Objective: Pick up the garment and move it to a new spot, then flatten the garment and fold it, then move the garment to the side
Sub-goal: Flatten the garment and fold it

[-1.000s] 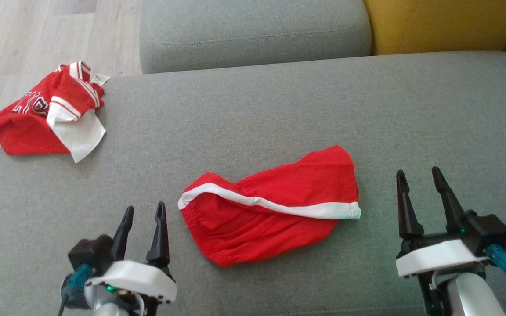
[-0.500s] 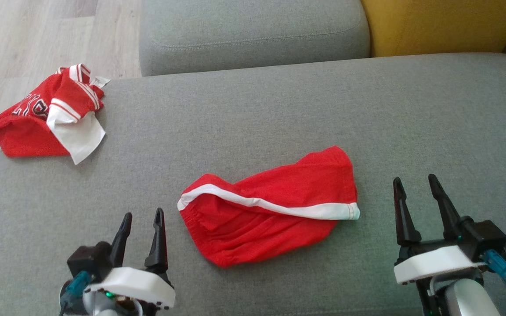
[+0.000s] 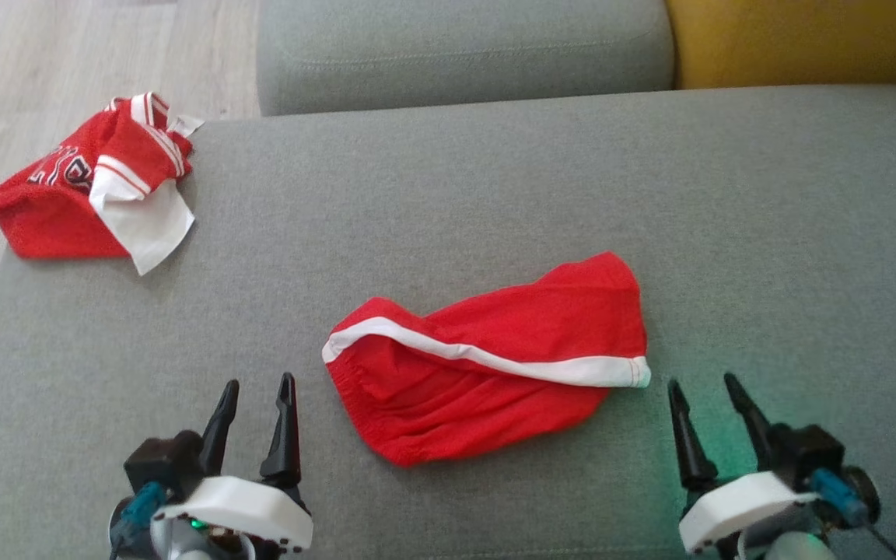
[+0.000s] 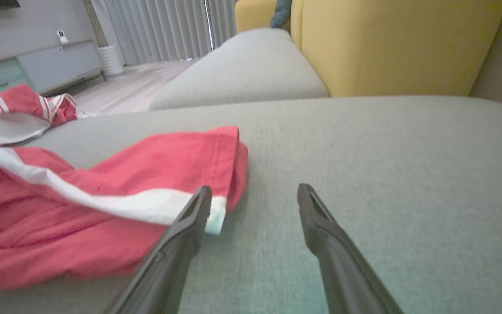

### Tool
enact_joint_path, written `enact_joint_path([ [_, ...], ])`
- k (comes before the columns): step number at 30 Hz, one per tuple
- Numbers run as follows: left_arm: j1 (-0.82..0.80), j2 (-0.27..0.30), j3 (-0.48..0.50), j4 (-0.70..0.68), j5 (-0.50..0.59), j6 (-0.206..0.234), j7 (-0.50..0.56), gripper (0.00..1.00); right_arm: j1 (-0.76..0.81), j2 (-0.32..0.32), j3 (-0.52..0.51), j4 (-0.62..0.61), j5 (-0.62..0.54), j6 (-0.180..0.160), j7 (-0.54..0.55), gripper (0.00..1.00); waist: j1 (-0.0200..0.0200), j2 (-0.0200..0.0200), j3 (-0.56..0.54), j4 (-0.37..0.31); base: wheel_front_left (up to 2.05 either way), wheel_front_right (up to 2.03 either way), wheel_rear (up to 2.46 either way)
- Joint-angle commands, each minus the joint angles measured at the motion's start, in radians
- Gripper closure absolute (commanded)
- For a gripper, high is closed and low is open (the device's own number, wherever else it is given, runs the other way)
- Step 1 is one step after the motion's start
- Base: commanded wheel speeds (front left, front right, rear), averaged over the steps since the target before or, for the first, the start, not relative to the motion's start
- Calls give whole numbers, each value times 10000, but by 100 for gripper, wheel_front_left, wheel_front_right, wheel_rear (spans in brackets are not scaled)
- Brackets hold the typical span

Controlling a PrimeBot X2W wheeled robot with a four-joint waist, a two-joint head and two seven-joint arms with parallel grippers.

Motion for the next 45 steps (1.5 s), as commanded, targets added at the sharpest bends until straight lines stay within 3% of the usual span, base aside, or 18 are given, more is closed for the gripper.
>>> enact_joint_path([
  [1,-472,-32,316,-279,121,-11,-124,0,-398,-47,313,-1,-56,75,-94,0,0,0,163,100,0,0,0],
  [8,-675,-35,277,-284,144,-5,-124,0,-1052,-47,564,1067,53,75,-94,0,0,0,627,405,0,0,0],
  [19,-825,-36,375,-280,205,6,-124,0,-1505,-47,953,1569,375,75,-94,0,0,0,918,614,0,0,0],
  [20,-832,-36,402,-294,209,15,-124,0,-1552,-47,1056,1654,482,75,-94,14,0,0,944,593,0,0,0],
  [25,-847,-37,492,-329,230,48,-124,0,-1732,-47,1443,1799,729,75,-94,24,0,0,1012,510,0,0,0],
  [31,-901,-37,520,-325,253,50,-124,0,-2048,-47,1699,2024,744,75,-94,25,0,0,1103,454,0,0,0],
  [36,-970,-37,530,-288,254,43,-124,0,-2300,-47,1921,2322,802,75,-94,19,0,0,1170,431,0,0,0],
  [39,-1002,-37,528,-276,272,32,-124,0,-2458,-47,2013,2548,847,75,-94,50,0,0,1182,453,0,0,0],
  [45,-988,-37,570,-252,290,37,-124,0,-2482,-47,2102,2587,917,75,-94,76,0,0,1142,450,0,0,0],
])
